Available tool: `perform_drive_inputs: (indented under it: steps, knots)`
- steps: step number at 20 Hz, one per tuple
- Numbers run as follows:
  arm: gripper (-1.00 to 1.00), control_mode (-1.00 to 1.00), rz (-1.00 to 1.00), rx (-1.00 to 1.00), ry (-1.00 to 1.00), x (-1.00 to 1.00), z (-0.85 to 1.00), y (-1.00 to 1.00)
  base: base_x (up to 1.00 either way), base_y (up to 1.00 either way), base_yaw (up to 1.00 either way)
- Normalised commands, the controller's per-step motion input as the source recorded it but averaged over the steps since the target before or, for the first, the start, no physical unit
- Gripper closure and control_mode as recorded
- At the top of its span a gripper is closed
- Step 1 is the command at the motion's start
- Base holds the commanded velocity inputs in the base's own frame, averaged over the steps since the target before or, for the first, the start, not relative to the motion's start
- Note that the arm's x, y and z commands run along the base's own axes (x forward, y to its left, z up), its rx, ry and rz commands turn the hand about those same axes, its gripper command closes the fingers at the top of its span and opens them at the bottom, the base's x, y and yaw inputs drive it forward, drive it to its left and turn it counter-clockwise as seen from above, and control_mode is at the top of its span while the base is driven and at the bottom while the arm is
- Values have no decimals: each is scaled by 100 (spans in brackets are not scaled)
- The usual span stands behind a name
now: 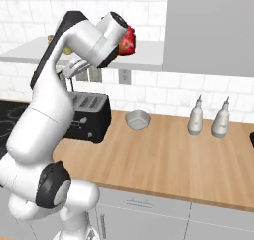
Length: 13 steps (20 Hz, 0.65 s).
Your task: Put the shaker and condiment bottle from the counter next to their counterparts in the cabinet.
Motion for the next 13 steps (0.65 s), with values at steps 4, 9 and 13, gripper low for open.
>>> perform_drive_inputs:
  steps: [4,9,13]
  knots:
    - [-100,-100,0,1,-1,-100,-49,-4,0,0,0]
    - [-100,-100,0,5,-9,-100,-43,-35,0,0,0]
    - [-100,-100,0,5,-11,-100,-46,-50,0,0,0]
